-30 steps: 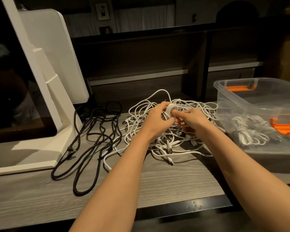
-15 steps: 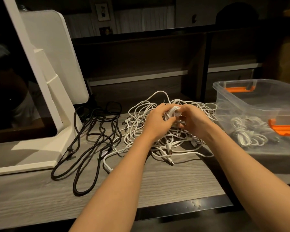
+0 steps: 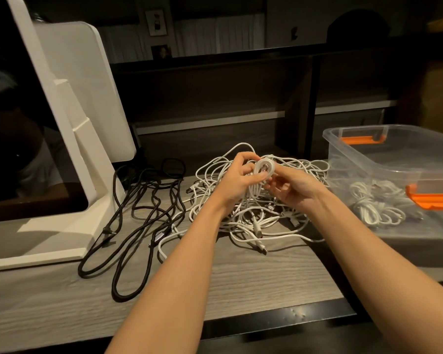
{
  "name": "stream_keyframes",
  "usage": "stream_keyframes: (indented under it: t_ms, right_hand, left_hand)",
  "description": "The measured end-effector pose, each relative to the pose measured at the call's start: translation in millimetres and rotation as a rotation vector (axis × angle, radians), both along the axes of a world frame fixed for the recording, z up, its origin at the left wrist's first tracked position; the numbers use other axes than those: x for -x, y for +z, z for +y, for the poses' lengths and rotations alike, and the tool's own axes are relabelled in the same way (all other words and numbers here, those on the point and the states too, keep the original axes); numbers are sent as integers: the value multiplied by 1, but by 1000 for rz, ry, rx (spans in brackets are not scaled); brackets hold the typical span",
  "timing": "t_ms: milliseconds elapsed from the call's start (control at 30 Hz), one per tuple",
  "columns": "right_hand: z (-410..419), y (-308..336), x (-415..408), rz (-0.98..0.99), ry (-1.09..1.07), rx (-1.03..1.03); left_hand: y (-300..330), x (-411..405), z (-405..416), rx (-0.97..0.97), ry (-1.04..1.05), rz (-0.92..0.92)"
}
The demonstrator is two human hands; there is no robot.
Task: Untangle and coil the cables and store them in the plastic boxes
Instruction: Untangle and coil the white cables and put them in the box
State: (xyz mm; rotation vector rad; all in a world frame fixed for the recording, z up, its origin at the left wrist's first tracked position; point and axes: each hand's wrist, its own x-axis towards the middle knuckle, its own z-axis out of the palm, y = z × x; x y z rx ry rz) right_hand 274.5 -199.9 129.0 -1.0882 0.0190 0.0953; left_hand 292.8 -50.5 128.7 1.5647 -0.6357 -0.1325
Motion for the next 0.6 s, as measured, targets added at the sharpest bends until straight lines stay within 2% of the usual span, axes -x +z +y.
stream_keyframes:
  t_ms: [100,200,433,600]
  right_hand:
    - [3,-2,-1,-166,-107,179]
    - [9,-5,0,-198,-204,247]
    - [13,-4,0,-246,-371,305]
    - [10,-2,3,-242,-329,256]
  left_hand:
    - [0,1,1,19,-11,55]
    - [1,1,1,-7,-7,62]
    - [5,2,1,-95,6,63]
    - [10,4,3,-134,26,48]
